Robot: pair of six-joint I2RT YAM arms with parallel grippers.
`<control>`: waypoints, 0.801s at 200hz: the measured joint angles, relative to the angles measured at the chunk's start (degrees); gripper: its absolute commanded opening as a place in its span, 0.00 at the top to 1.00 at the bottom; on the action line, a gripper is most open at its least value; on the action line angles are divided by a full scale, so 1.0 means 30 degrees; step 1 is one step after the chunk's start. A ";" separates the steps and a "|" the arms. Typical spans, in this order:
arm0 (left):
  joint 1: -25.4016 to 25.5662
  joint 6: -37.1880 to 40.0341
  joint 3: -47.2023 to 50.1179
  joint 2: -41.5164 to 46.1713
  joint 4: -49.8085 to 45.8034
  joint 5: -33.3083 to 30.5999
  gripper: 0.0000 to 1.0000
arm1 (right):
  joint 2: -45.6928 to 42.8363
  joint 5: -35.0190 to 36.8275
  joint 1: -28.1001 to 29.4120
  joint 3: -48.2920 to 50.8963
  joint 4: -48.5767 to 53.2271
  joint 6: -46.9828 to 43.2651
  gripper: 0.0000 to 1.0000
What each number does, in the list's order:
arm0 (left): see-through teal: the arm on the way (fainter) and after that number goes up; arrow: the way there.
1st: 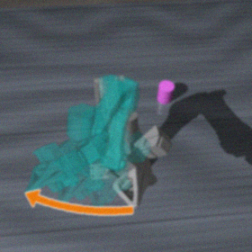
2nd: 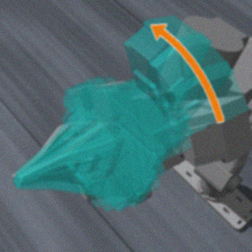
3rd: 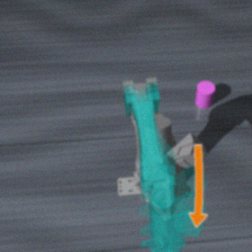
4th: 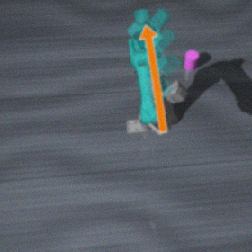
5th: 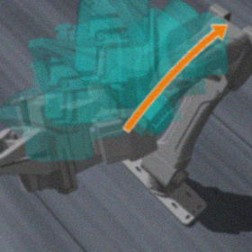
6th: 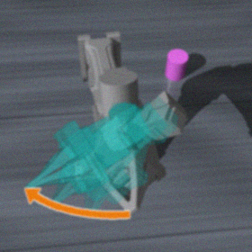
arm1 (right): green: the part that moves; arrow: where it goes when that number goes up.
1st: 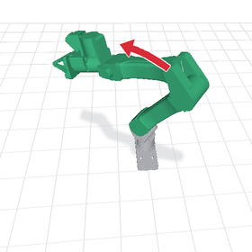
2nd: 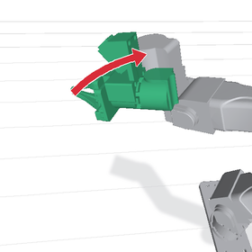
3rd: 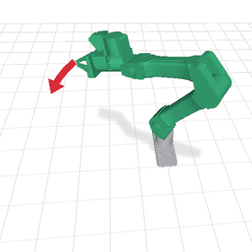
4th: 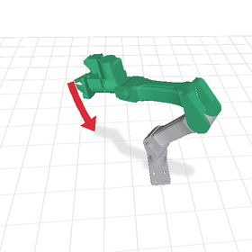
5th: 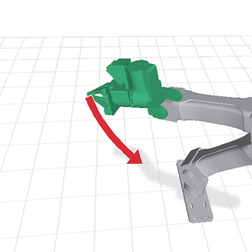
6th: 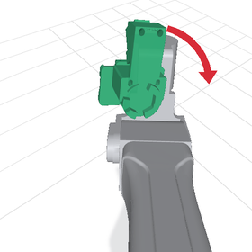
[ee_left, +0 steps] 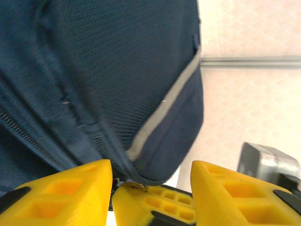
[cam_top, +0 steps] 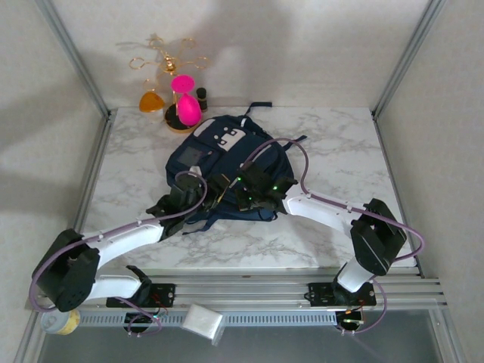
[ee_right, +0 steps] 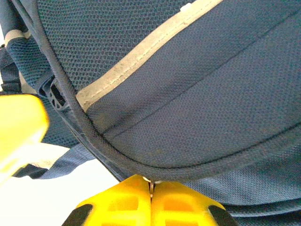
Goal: Pack the student bag
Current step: Zip the student bag at the center of the table.
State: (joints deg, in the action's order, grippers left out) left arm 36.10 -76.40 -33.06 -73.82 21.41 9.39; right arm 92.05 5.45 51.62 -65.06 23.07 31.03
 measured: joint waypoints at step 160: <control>-0.2470 0.1894 -0.1297 -0.0758 -0.2674 -0.0459 1.00 | -0.1479 0.0525 -0.0211 0.0291 -0.0262 -0.2004 1.00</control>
State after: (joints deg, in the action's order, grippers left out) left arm 28.69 -70.72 -36.95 -76.09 13.39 8.01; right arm 87.61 7.03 50.98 -64.18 22.28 25.02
